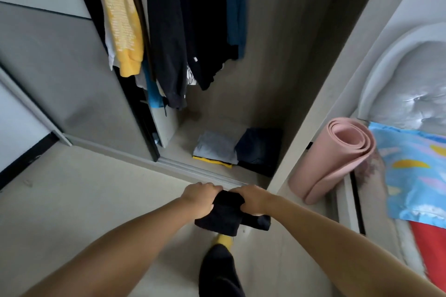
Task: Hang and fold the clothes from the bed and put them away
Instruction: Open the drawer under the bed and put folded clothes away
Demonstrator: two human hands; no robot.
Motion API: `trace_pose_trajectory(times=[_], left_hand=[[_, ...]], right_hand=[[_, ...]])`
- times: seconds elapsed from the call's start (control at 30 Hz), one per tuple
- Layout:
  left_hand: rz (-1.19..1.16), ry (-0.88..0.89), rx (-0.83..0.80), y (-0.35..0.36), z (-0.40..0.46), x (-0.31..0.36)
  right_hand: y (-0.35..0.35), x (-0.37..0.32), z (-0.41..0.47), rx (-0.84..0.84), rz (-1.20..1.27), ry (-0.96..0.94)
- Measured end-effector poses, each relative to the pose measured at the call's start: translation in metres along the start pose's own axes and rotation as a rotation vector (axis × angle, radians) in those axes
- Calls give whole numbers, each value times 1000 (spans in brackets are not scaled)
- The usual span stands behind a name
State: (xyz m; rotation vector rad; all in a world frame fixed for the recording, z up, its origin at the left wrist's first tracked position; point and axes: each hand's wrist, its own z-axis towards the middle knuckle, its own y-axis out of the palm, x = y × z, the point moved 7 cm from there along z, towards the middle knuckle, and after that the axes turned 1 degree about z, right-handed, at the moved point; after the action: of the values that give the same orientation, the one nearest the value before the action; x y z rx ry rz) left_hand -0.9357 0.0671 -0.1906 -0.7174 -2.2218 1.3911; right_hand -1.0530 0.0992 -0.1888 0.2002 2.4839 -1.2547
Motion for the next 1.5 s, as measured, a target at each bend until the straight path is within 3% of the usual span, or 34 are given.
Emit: trace_pose_trajectory(times=[0.37, 0.67, 0.87, 0.93, 1.03, 1.1, 1.3, 1.5], left_hand=[[44, 105, 17, -65, 221, -69], [42, 245, -39, -56, 386, -100], [99, 221, 280, -51, 526, -77], [51, 237, 312, -45, 562, -65], [40, 309, 365, -10, 619, -42], [56, 351, 379, 32, 643, -25], [29, 378, 96, 221, 691, -3], [131, 452, -83, 240, 691, -5]], right_hand=[[-114, 105, 164, 91, 127, 160], [-148, 196, 275, 158, 178, 286], [-180, 307, 337, 430, 2, 448], [-188, 340, 346, 527, -82, 480], [-167, 394, 370, 628, -194, 550], [-126, 429, 385, 600, -198, 607], [33, 499, 449, 421, -202, 780], [66, 506, 451, 299, -104, 804]])
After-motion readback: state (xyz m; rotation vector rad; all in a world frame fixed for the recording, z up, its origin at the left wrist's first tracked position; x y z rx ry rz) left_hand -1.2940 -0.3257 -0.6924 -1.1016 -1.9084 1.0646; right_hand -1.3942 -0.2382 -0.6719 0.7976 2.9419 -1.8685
